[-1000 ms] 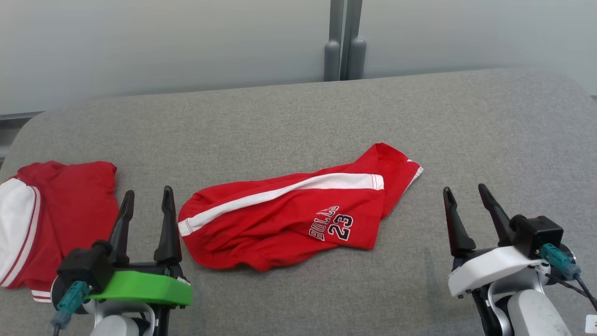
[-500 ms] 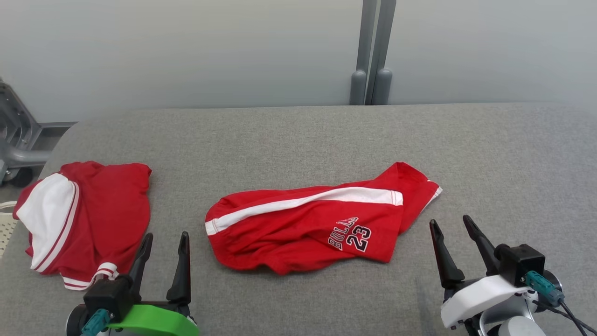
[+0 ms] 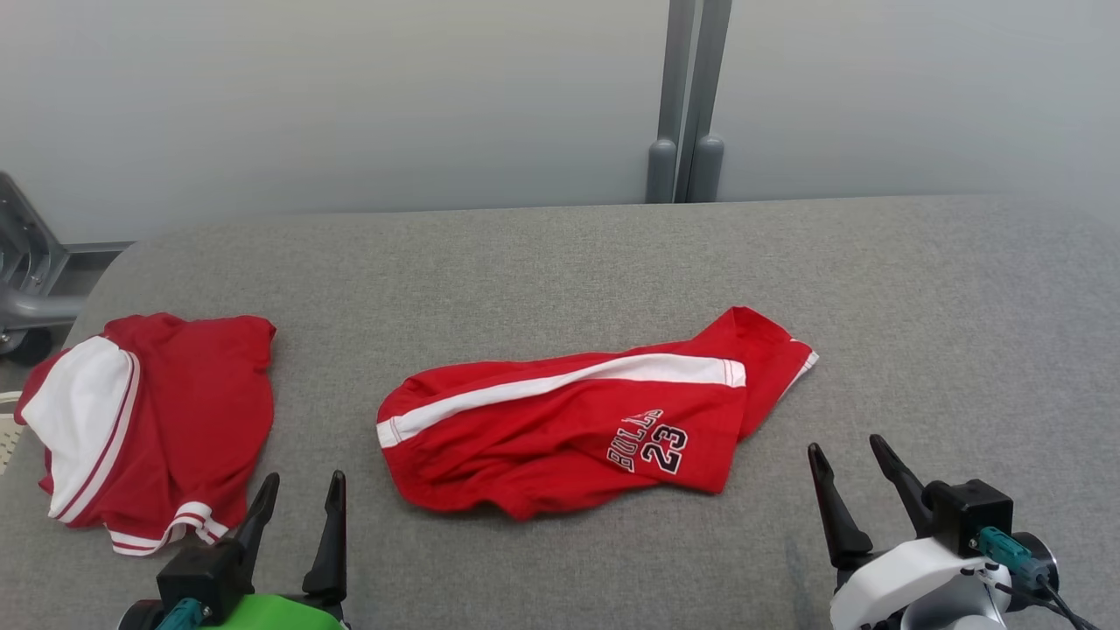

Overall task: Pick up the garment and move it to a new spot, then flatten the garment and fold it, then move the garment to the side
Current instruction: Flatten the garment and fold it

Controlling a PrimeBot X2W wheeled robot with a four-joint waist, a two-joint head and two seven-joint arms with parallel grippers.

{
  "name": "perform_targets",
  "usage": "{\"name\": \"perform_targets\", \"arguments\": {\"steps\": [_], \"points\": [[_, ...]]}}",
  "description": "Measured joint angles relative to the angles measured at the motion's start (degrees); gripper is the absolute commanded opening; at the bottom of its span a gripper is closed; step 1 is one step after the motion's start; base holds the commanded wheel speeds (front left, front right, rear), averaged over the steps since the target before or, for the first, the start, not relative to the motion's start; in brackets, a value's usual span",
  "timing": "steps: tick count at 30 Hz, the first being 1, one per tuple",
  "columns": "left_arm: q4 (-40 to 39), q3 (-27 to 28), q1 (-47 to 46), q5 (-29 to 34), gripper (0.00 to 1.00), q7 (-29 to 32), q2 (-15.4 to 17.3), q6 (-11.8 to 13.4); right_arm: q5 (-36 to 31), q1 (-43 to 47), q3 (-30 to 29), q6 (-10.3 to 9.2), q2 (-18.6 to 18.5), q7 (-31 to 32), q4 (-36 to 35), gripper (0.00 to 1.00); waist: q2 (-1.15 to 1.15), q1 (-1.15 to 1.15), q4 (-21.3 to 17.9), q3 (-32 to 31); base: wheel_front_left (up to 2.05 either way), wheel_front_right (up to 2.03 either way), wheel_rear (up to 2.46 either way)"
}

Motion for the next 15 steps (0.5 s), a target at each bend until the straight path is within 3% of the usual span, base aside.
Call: {"name": "perform_targets", "arguments": {"steps": [11,15], "points": [[2.1,-1.2,-0.5,0.6,1.00,0.1,-0.5,-0.9,0.0,-0.2,1.0,0.00,-0.2,1.1,-0.2,1.00,0.00,0.00,-0.3,0.8,0.00,0.00,0.00],[3.7,-2.4,-2.0,-0.4,1.00,3.0,-0.5,-1.1,-0.3,-1.5,2.7,0.00,-1.6,3.2,-0.8,1.00,0.00,0.00,-0.2,1.3,0.00,0.00,0.00]]}}
